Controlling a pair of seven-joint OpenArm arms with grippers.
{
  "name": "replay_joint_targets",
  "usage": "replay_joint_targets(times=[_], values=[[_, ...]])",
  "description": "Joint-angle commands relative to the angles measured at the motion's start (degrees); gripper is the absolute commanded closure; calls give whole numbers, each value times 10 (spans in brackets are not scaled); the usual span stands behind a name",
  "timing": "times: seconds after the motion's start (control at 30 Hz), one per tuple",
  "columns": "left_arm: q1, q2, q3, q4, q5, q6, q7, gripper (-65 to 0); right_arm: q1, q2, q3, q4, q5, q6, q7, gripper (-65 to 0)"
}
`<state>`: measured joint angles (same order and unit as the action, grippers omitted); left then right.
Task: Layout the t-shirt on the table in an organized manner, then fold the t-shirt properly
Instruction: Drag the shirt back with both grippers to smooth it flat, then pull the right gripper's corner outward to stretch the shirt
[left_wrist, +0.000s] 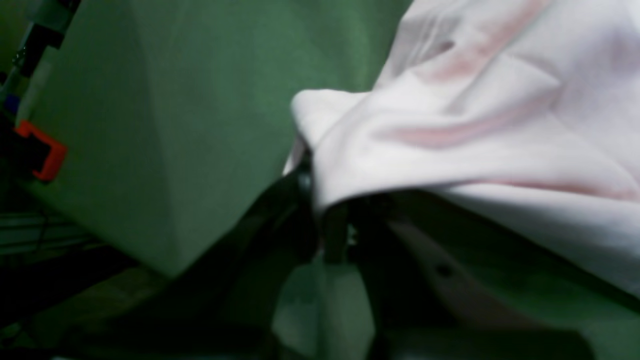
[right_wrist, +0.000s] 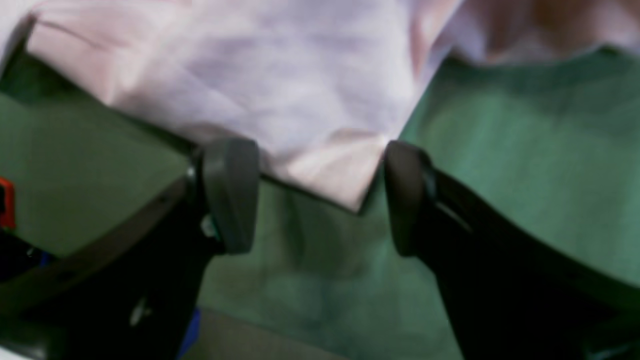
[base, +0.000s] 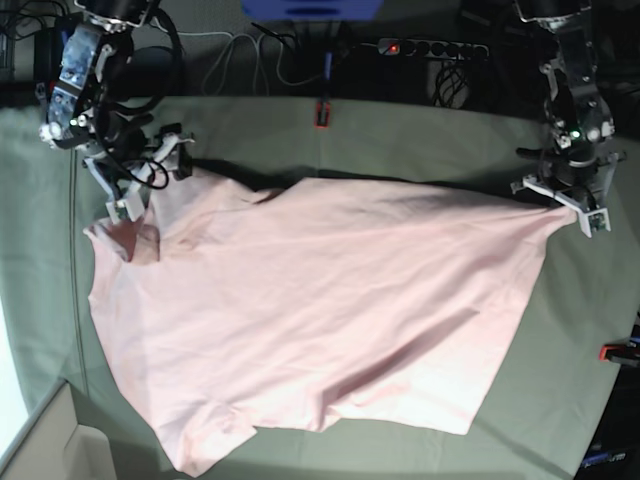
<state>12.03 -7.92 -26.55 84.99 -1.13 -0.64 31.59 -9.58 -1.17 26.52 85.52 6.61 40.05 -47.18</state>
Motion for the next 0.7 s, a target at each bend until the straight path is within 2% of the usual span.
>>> replay_joint_targets(times=[0.0,0.07,0.13,0.17,0.23,0.27,0.47,0.6,0.67], values=[[-4,-7,-3,7,3,3,-14,-3,0,-5,0,4,9,-1,6,-393],[-4,-7,-3,7,3,3,-14,-3,-4,-14,-1,4,9,-1,11,-365],[-4,-7,-3,9,3,3,-14,-3,-12,-25,-5,6,9,-1,18,-281],[-4,-7,-3,9,3,3,-14,-2,-14,-27,-13,6,9,-1,21,-223],[-4,-7,-3,10,3,3,-14,-2,-22,-28,-26,10,10,-1,21,-40],[-4,-7,-3,11,3,3,-14,-1,-29,-30,-25,28,10,-1,19,0],[-4,-7,-3,12,3,3,-11,-1,-154,-76,-30,247,10,-1,20,0],[-4,-7,-6,12,3,3,-11,-1,-225,-78,-60,319,11,-1,25,0],[-4,-12,-6,15,3,3,-11,-1,-236,-61,-59,315,10,-1,19,0]])
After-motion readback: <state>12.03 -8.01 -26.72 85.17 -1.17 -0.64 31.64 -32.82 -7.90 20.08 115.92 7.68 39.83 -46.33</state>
